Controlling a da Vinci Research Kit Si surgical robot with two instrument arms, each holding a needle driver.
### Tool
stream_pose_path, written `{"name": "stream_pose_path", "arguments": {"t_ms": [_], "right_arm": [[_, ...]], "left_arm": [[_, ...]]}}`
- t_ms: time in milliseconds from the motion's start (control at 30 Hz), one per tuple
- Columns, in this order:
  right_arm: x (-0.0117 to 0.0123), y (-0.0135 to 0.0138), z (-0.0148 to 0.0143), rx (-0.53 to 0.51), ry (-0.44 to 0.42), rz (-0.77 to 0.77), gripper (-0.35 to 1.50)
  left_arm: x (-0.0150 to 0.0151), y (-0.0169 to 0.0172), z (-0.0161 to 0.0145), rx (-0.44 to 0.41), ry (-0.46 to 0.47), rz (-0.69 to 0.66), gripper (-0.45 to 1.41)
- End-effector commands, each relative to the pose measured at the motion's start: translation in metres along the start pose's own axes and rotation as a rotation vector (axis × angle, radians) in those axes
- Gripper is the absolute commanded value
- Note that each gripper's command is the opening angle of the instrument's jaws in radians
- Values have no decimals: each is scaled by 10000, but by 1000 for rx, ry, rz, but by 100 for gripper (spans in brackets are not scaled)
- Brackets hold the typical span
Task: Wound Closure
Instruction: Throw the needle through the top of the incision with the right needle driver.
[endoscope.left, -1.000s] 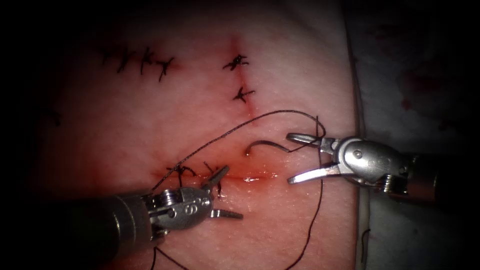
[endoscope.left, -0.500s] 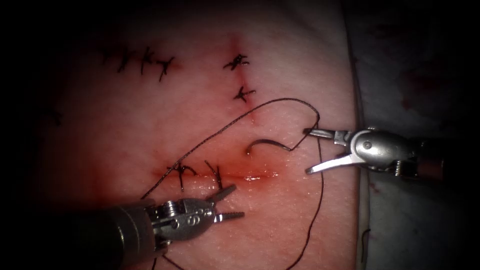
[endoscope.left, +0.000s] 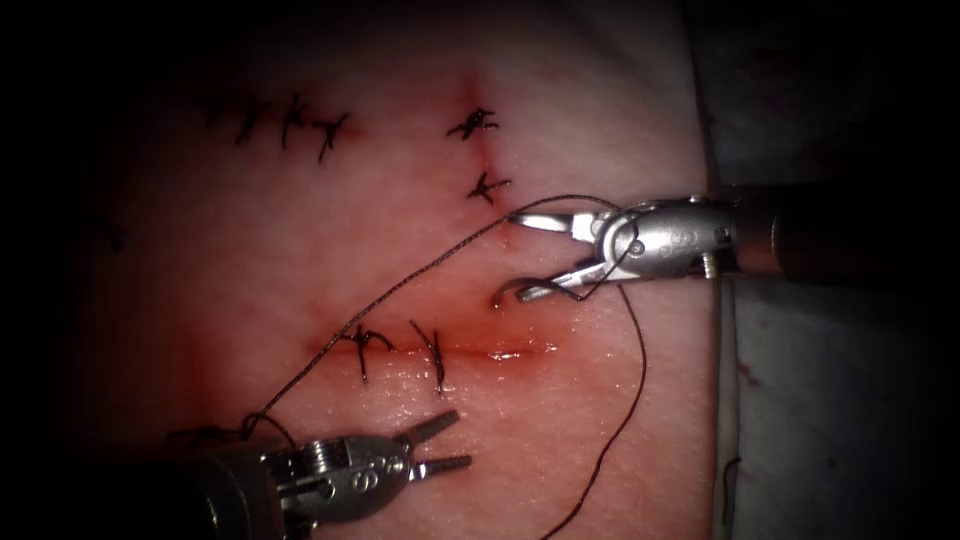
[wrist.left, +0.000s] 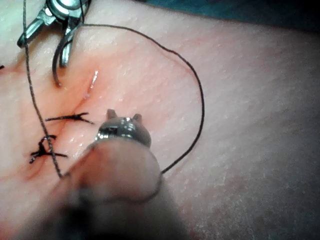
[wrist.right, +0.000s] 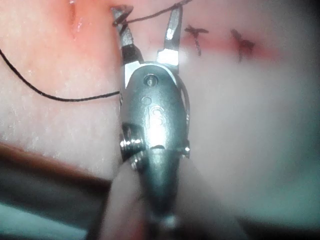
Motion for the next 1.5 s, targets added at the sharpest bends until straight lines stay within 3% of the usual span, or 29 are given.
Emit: {"name": "stream_pose_path", "arguments": {"t_ms": [33,267,533,567,600,633,667,867,1033,1167,1233,1433,1467,1500], "right_arm": [[-6,4,12,8,4,-6,136],[-2,0,16,34,7,-7,136],[14,-6,22,44,11,6,118],[12,-5,23,46,11,4,89],[12,-4,24,60,12,6,41],[13,-4,24,74,12,7,-25],[14,-4,24,95,12,9,-35],[9,-8,31,132,-31,77,-35],[9,-14,31,86,-94,146,-35],[21,-20,28,-25,-266,166,-35],[35,-31,30,-63,-435,98,-35],[56,-59,40,-197,-623,88,-35],[59,-65,47,-243,-703,88,-35],[61,-67,49,-250,-724,91,-35]], "left_arm": [[0,1,8,-1,1,1,-1],[-2,1,6,-3,1,3,-3],[-2,1,7,-3,1,3,-5],[-2,1,7,-3,1,3,-5],[-2,1,7,-2,1,3,-5],[-2,1,7,-2,1,3,-5],[-2,1,7,-2,1,3,-5],[-3,3,9,-12,-8,7,-8],[-3,3,10,-14,-6,7,-10],[-4,4,11,-18,-9,8,-10],[-3,5,13,-21,-9,8,-10],[-2,7,15,-23,-11,7,-10],[-2,7,15,-23,-11,7,-10],[-2,7,15,-23,-11,7,-10]]}}
